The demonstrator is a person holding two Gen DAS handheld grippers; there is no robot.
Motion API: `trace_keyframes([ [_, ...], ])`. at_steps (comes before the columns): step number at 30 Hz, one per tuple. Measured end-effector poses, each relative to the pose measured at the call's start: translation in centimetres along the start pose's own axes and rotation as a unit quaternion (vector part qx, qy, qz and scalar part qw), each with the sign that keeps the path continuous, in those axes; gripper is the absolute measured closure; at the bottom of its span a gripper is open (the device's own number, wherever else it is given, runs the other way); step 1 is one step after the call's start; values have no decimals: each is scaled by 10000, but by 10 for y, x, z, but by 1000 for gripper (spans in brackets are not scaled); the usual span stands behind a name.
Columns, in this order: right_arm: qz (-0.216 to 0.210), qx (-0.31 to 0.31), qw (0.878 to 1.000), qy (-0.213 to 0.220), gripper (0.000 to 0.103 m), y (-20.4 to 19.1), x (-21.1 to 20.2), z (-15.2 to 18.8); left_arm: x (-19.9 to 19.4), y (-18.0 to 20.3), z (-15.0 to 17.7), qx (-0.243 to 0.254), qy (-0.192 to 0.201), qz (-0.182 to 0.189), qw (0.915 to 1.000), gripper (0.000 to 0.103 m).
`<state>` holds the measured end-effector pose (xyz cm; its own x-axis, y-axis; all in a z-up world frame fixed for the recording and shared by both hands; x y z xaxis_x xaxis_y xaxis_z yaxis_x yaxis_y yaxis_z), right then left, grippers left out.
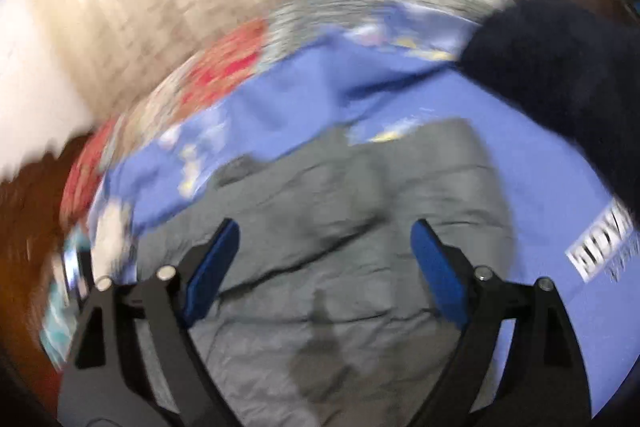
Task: Fold large clothes
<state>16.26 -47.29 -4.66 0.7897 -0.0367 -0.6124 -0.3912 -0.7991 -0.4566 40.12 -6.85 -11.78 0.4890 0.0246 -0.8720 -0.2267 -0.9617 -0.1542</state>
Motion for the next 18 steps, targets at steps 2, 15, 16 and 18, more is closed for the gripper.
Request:
trace_keyframes([
  [2, -76, -1158, 9913, -613, 33, -49, 27, 35, -16, -1, -3, -92, 159, 403, 9990, 17],
  [15, 42, -2985, 9437, -1427, 99, -172, 134, 108, -25, 6, 1, 123, 196, 784, 9966, 17],
  [16, -253, -3270, 9342, -1405, 99, -198, 130, 119, -27, 2, 1, 98, 224, 782, 9966, 17],
  [18, -545, -3683, 9151, -1546, 99, -227, 132, 141, -28, -2, 0, 71, 250, 764, 9967, 17],
])
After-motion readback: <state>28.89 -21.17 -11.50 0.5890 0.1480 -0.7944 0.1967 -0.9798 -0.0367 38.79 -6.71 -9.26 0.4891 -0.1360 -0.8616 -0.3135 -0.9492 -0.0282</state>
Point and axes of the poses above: each gripper's, at about its wrist camera, not at the fingertips, and x roughly the way its jaws point, y to its right, z to its underside, the point moved 6 cm from there along x, roughly the way its jaws point, and after that the axes turned 10 degrees about x, right-handed, at the moved point
